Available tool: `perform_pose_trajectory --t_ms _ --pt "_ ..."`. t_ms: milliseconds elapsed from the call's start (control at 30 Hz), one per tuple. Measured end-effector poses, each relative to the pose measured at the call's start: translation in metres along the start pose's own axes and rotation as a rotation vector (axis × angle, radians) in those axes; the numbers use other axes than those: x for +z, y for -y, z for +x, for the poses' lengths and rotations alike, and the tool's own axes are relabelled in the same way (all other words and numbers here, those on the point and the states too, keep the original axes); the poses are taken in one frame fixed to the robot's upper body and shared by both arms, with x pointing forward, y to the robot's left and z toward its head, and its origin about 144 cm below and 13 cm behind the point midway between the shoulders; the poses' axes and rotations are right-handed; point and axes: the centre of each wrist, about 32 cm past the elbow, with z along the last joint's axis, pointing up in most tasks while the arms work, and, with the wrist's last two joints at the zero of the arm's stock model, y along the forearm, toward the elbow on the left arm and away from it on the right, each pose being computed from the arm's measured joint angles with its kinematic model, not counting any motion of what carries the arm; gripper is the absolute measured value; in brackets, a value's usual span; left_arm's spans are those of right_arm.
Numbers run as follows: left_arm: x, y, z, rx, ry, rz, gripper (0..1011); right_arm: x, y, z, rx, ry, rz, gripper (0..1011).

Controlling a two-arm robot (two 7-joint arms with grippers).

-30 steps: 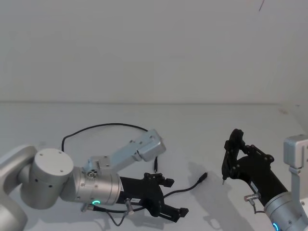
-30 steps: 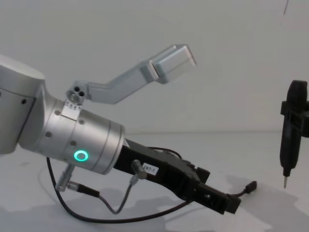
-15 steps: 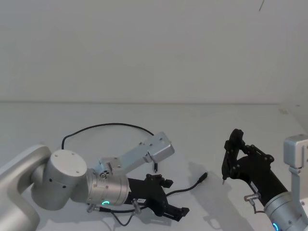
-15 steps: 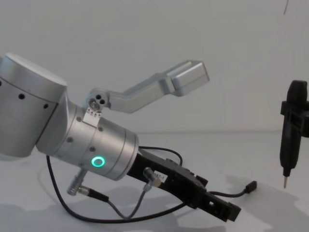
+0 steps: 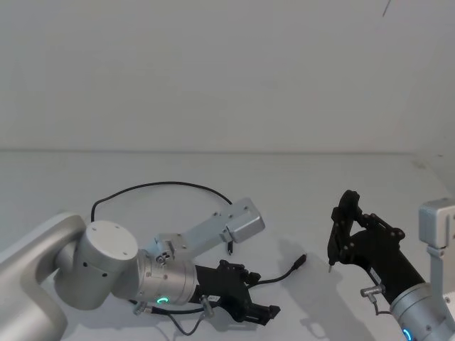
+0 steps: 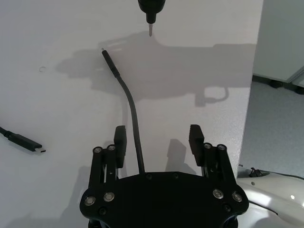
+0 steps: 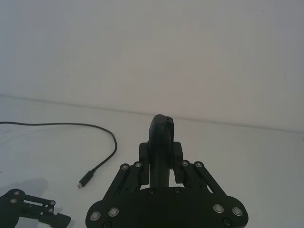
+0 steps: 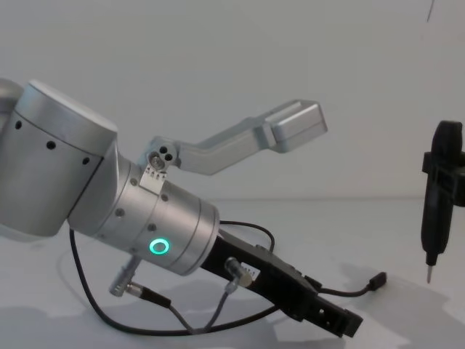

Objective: Pick up the data cable with the one hand.

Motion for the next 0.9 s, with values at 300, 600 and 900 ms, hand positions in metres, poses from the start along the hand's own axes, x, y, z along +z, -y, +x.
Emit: perform_pose_trajectory --t_ms 300,600,900 --pt "0.0009 0.0017 -0.0006 0.0 -0.001 0.008 567 0.0 0.0 0.0 0.0 0.0 0.0 279" --pt "0.0015 0.0027 -0.0009 0.0 -0.002 0.013 254 0.0 0.0 0.0 0.0 0.0 0.0 279" --pt "0.0016 0.0031 -0.001 0.001 -0.002 0.015 40 0.0 0.0 0.0 0.0 0.0 0.0 279"
